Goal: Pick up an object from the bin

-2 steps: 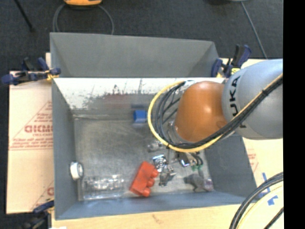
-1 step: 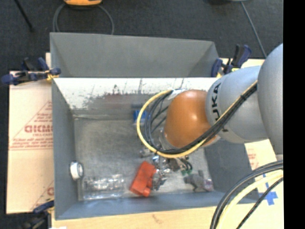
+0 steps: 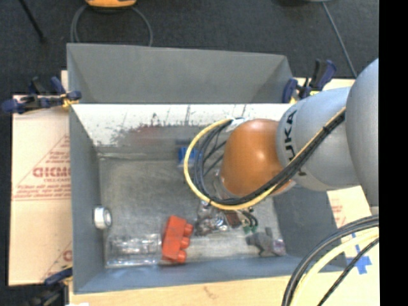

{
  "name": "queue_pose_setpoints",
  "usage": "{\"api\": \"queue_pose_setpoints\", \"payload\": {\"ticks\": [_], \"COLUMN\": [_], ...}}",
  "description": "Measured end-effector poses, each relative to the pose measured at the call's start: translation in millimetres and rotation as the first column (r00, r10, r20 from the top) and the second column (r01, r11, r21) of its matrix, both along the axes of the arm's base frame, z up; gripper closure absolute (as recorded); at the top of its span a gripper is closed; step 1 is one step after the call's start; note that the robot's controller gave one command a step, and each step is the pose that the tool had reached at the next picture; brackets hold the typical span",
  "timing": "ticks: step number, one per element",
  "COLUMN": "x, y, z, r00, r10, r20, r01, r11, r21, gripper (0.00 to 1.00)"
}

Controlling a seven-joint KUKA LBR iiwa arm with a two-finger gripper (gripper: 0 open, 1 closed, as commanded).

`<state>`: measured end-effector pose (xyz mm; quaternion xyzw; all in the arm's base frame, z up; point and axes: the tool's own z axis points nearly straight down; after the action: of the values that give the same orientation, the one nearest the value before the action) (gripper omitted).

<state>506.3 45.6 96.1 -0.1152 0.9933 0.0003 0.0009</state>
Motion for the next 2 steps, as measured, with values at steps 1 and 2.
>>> {"api": "queue_pose_setpoints", "payload": {"ticks": [1,2], "x": [6.3,4.7], "y": [-92.5,-86.6], "z": [89.5,85.0], "r00": [1.0,1.0], "r10": [-0.011,-0.005], "r20": [0.01,0.001], "r01": [0.011,0.005], "r11": [1.0,1.0], "r21": [-0.006,-0.001], "gripper": [1.0,0.0]}}
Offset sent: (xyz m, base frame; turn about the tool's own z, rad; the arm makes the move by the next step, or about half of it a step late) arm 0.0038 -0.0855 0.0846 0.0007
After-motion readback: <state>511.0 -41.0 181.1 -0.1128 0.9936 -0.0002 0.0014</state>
